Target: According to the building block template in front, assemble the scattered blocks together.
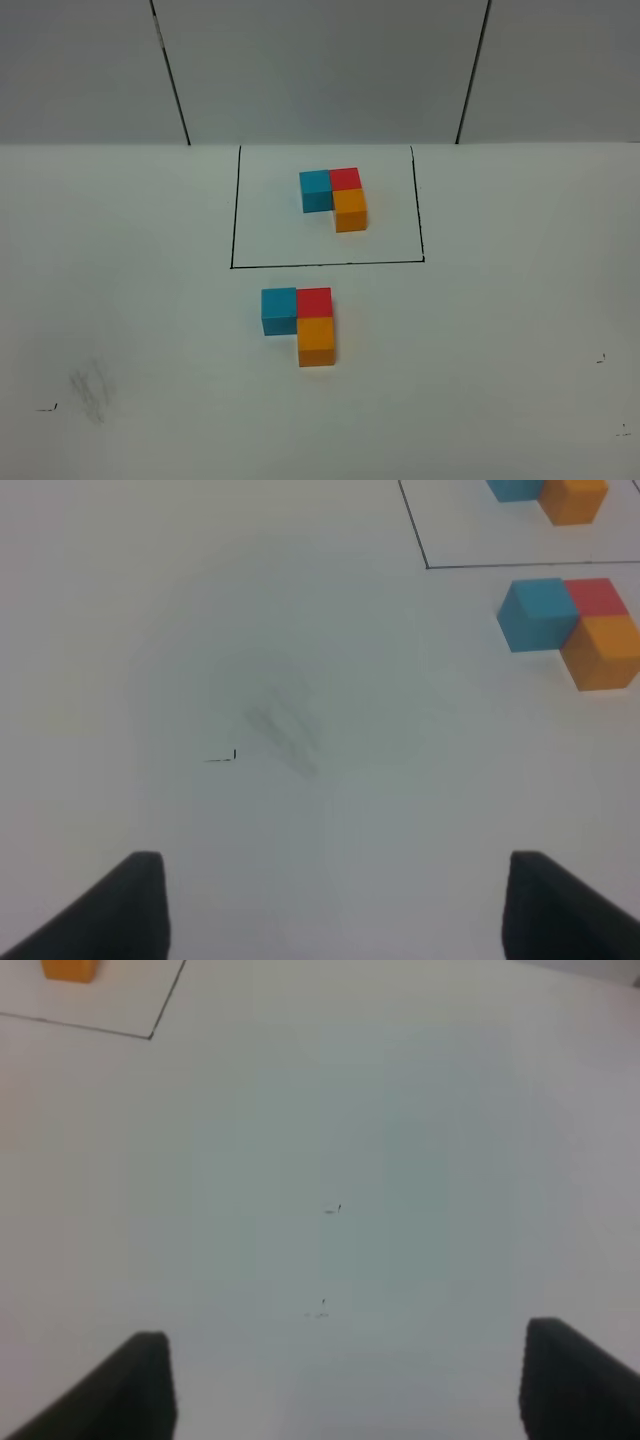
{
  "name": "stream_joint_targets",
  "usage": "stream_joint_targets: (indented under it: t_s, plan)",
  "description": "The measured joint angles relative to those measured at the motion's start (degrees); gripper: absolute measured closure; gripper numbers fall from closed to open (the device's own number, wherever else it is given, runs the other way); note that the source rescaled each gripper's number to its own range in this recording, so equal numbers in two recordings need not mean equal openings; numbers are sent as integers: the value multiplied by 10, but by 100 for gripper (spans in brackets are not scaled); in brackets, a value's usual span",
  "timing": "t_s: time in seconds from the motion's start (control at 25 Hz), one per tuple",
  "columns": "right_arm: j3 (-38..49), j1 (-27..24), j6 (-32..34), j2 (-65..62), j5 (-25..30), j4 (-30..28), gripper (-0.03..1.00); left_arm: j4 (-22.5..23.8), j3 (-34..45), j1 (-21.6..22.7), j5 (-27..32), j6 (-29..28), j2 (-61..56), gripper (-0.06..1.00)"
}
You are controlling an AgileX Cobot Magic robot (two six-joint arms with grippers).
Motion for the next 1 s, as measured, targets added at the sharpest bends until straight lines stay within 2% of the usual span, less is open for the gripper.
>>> stream_joint_targets:
  t_s: [0.24, 0.56, 0.84, 1.0]
  plan:
    - [34, -42, -1, -16, -12, 5, 49, 0, 0, 0, 0, 0, 0, -6]
    - [47, -48, -1, -81, -55, 44, 49, 0, 0, 0, 0, 0, 0, -6]
    - [108, -56, -1, -92, -38, 54, 49, 0, 0, 0, 0, 0, 0, -6]
    - [111, -56, -1, -92, -38, 57, 49, 0, 0, 0, 0, 0, 0, -6]
